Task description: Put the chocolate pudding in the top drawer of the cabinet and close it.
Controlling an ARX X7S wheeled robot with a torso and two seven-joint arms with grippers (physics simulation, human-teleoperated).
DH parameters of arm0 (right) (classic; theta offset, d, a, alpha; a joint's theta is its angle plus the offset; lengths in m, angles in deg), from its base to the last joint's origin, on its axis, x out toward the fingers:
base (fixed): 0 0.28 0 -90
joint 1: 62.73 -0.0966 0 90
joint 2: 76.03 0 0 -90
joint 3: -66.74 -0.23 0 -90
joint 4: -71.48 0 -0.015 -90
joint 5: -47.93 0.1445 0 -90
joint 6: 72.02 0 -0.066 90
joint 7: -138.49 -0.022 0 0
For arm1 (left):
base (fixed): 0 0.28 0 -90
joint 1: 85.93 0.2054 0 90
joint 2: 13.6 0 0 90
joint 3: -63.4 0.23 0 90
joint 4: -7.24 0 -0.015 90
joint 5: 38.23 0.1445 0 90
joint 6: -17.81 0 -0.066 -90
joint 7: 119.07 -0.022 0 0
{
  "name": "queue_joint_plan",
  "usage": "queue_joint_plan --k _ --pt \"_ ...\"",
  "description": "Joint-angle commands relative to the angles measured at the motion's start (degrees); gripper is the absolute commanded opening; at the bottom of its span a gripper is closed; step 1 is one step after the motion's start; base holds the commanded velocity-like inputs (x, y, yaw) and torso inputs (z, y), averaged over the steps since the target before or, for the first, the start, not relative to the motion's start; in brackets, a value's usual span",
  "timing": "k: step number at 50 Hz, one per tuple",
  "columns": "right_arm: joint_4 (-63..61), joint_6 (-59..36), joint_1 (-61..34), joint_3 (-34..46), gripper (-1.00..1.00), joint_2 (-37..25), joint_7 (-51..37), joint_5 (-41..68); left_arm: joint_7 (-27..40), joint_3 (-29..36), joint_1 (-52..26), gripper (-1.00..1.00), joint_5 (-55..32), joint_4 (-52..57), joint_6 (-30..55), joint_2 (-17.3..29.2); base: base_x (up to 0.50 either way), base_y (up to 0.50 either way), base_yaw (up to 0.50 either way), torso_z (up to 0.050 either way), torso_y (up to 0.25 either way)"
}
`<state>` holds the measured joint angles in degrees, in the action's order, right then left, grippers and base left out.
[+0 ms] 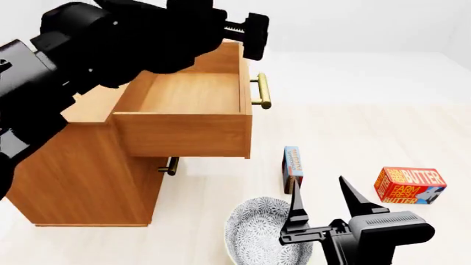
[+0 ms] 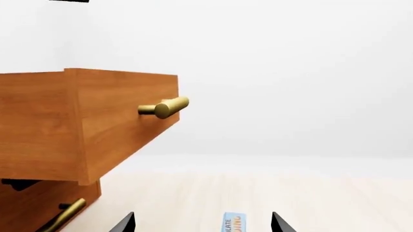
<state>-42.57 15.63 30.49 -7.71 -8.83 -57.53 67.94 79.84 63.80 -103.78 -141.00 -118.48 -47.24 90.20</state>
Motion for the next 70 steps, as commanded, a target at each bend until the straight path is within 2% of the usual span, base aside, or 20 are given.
queue_joint_plan --k 1,10,16,29,50,58,70 --pt "0.2 0.5 0.1 0.3 1.00 0.0 -0.4 -0.8 12.9 -3.2 1.3 1.00 7.1 25.2 -12.9 14.8 0.00 0.00 0.00 0.000 0.000" --pt "0.5 1.0 0.1 0.2 1.00 0.0 -0.6 -0.9 17.7 -4.9 3.5 1.00 9.7 37.9 -17.5 22.8 0.00 0.00 0.00 0.000 0.000" --pt "0.0 0.7 0.2 0.2 1.00 -0.2 -0.8 -0.8 19.5 -5.8 4.1 1.00 9.9 42.7 -19.0 25.9 0.00 0.00 0.00 0.000 0.000" --pt "0.2 0.7 0.0 0.3 1.00 -0.3 -1.0 -0.8 22.6 -5.4 9.8 1.00 18.0 52.7 -25.3 32.3 0.00 0.00 0.00 0.000 0.000" --pt "1.3 2.4 0.2 0.6 1.00 -0.2 -0.9 -1.1 25.3 -6.5 15.3 1.00 23.6 70.8 -32.5 45.3 0.00 0.00 0.00 0.000 0.000" --pt "1.0 2.5 0.4 0.8 1.00 -0.3 -1.1 -1.4 26.6 -5.8 19.7 1.00 29.7 78.0 -36.4 50.6 0.00 0.00 0.00 0.000 0.000" --pt "-0.3 1.3 0.1 1.3 1.00 -0.7 -1.7 -2.0 27.9 -3.6 27.0 1.00 39.0 82.9 -42.0 56.5 0.00 0.00 0.00 0.000 0.000"
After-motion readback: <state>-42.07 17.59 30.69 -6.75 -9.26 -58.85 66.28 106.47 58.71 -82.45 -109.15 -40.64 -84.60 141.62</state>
